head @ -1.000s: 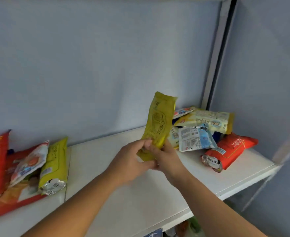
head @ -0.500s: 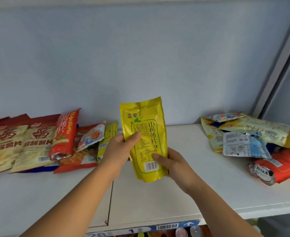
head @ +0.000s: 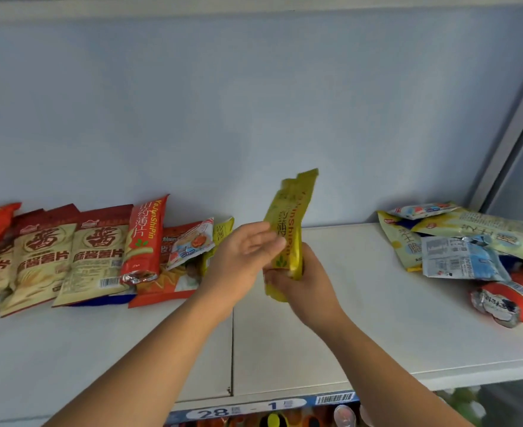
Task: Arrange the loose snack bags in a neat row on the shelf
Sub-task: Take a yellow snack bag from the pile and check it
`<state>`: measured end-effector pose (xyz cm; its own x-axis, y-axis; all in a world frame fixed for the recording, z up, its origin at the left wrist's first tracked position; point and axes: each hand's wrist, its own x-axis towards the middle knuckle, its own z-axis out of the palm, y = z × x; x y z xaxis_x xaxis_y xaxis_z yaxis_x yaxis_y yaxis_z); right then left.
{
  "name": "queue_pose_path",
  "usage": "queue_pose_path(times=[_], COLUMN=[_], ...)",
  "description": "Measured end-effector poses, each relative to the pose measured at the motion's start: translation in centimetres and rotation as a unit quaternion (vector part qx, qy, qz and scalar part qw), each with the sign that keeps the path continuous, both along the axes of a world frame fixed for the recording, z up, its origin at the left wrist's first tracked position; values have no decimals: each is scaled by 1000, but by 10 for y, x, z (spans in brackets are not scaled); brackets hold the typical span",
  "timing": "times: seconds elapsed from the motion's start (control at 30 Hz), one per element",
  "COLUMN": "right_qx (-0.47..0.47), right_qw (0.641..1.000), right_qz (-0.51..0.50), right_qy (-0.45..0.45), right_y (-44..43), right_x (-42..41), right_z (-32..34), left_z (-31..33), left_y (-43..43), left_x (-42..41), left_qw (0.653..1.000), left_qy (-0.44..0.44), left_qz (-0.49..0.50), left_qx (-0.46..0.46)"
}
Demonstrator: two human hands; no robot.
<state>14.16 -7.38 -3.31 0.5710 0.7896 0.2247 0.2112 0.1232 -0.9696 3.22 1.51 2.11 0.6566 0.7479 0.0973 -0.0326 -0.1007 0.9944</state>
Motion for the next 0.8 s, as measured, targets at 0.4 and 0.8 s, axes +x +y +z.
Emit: queue_pose_path(times=[0.4,0.8], right_qx=[-16,-6], right_qw=[970,981], right_qz=[86,-78], right_qy=[225,177], right_y=[-18,-106], right_x=[-13,1], right_z=[-21,-48], left_z=[-21,-30], left_y=[28,-20], left_x=[-25,55], left_qw=[992,988], left_qy=[-98,-44], left_qz=[29,-130], left_qx=[-78,-63])
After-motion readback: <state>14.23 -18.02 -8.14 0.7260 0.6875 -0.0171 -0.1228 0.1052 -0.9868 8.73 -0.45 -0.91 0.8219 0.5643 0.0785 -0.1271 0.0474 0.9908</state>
